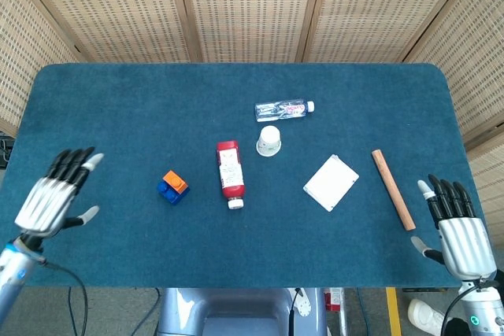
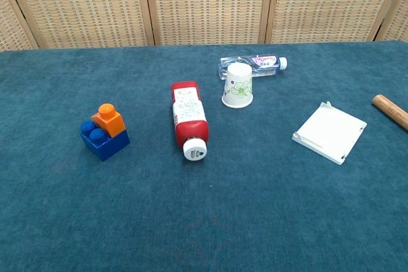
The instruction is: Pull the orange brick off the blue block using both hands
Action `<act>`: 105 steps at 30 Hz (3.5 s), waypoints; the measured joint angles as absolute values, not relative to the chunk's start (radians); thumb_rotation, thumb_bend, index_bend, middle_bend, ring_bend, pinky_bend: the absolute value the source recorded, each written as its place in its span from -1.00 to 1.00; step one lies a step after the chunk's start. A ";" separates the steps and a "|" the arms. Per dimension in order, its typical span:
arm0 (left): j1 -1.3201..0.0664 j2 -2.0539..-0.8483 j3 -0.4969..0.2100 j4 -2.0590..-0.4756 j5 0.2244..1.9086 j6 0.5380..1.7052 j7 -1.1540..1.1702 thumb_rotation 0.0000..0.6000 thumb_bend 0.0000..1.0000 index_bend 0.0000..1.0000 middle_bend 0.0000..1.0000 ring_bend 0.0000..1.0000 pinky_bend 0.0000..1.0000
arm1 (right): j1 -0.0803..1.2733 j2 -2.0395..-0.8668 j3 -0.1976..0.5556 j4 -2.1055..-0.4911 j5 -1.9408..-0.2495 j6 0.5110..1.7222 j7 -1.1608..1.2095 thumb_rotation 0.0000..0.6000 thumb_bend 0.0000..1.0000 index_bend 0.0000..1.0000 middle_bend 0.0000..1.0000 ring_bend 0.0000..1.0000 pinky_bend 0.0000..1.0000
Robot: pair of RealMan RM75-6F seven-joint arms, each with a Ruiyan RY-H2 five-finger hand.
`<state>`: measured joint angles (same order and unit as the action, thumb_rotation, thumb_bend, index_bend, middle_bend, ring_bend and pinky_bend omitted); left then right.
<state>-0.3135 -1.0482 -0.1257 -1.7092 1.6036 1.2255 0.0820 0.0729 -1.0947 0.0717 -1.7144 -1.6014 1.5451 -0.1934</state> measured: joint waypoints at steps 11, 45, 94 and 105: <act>-0.604 -1.222 -0.145 -1.428 1.661 0.955 -0.074 1.00 -0.38 -0.69 -0.75 -1.00 -1.00 | 0.085 -1.119 0.095 -1.694 -1.527 1.514 -0.233 1.00 -1.00 -1.00 -1.00 -1.00 -1.00; -0.718 -1.398 -0.082 -1.285 1.541 0.853 0.022 1.00 -0.36 -0.55 -0.59 -1.00 -1.00 | 0.088 -1.120 0.097 -1.683 -1.505 1.511 -0.215 1.00 -1.00 -1.00 -1.00 -1.00 -1.00; -0.656 -1.311 -0.202 -1.446 1.438 1.013 -1.103 1.00 -0.13 0.17 0.16 -0.97 -1.00 | 0.190 -1.120 0.145 -1.640 -1.557 1.467 -0.181 1.00 -1.00 -1.00 -1.00 -1.00 -1.00; -0.709 -1.416 -0.280 -1.547 1.422 0.997 -1.466 1.00 -0.13 0.17 0.16 -0.97 -1.00 | 0.313 -1.091 0.198 -1.603 -1.643 1.418 -0.021 1.00 -1.00 -1.00 -1.00 -1.00 -1.00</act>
<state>-0.7087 -1.4158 -0.2802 -1.5467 1.4222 0.9975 -1.4663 0.3128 -1.0907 0.1976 -1.6033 -1.6426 1.4178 -0.0205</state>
